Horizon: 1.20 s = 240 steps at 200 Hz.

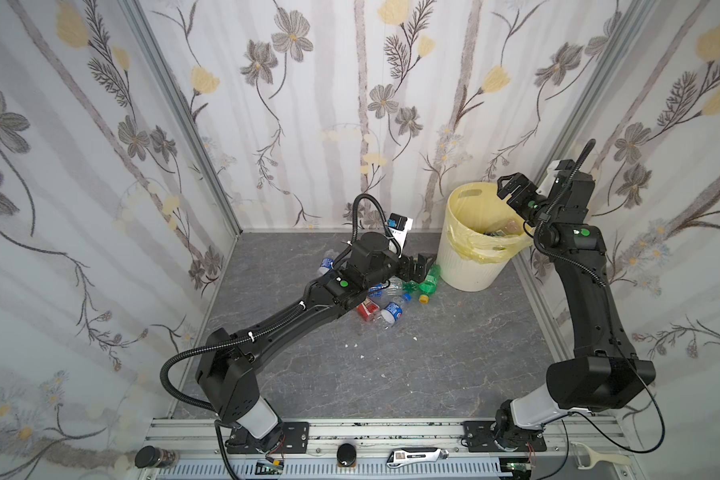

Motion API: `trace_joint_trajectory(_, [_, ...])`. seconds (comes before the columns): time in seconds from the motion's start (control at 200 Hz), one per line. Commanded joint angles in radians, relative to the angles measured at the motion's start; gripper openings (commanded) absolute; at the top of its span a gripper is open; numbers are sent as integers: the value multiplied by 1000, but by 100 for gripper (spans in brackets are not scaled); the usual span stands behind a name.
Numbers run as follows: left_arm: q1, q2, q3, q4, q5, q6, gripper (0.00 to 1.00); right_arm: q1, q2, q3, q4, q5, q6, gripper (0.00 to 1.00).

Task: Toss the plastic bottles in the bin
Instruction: 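Open the right gripper above the bin to drop the Fiji bottle, then lower the left gripper onto the red-and-yellow tea bottle while the right gripper returns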

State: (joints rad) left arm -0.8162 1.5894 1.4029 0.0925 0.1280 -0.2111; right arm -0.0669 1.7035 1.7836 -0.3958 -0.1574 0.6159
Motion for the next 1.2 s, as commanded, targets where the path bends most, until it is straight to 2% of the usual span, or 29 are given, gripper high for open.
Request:
trace_joint_trajectory(0.0, [1, 7, -9, 12, -11, -21, 100, 1, -12, -18, 28, -9, -11, 100])
trace_joint_trajectory(0.26, [14, 24, -41, -21, -54, -71, 100, 27, -71, -95, 51, -44, -14, 100])
trace_joint_trajectory(0.48, [48, 10, -84, -89, -127, -139, 100, 156, -145, -212, 66, 34, -94, 100])
trace_joint_trajectory(0.624, [110, 13, -122, -153, -168, -279, 100, 241, -177, -300, 74, 82, -131, 100])
trace_joint_trajectory(0.799, [183, 5, -222, -186, -136, -419, 100, 362, -222, -452, 140, 165, -156, 100])
trace_joint_trajectory(0.964, [254, 29, -302, -194, -46, -518, 100, 485, -220, -528, 139, 289, -202, 100])
trace_joint_trajectory(1.194, [289, 77, -329, -194, 10, -547, 100, 582, -222, -640, 174, 328, -219, 100])
